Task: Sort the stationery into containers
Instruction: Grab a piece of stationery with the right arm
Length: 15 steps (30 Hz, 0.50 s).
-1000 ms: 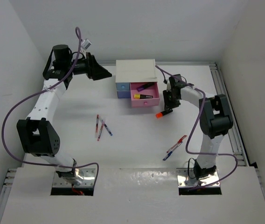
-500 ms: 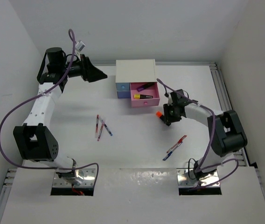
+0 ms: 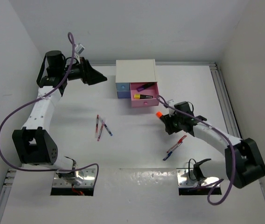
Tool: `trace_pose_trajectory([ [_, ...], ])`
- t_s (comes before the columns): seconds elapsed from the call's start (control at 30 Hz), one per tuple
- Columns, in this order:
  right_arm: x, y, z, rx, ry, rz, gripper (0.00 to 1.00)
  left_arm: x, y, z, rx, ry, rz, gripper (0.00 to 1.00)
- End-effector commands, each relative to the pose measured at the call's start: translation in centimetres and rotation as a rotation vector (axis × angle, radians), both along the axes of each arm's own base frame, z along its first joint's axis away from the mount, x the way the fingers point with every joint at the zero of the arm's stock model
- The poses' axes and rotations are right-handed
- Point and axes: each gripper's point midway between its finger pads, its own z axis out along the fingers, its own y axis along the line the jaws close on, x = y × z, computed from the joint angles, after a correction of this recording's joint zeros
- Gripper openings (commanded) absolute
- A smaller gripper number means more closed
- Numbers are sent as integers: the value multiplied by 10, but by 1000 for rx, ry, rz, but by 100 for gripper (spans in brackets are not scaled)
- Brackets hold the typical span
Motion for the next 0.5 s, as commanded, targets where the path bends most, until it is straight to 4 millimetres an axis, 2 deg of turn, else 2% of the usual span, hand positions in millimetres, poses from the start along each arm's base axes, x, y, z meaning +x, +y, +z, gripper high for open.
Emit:
trace_pose_trajectory([
  [0.0,41,3,15,-70,-107,64,52,-7,0,23,-9,-86,-8,71],
  [0.13,58,7,0,-97,-26,64,48,-8,1,27,-7,-101,-3,71],
  [0.2,70,9,2,-88,-32,57,47,-10,1,27,-5,-104,-6,71],
  [0.23,70,9,-6,-96,-6,58,46,-10,2,28,-3,-109,-6,71],
  [0.47,83,3,-21,-149,30,79,46,-9,6,26,1,-111,-7,71],
])
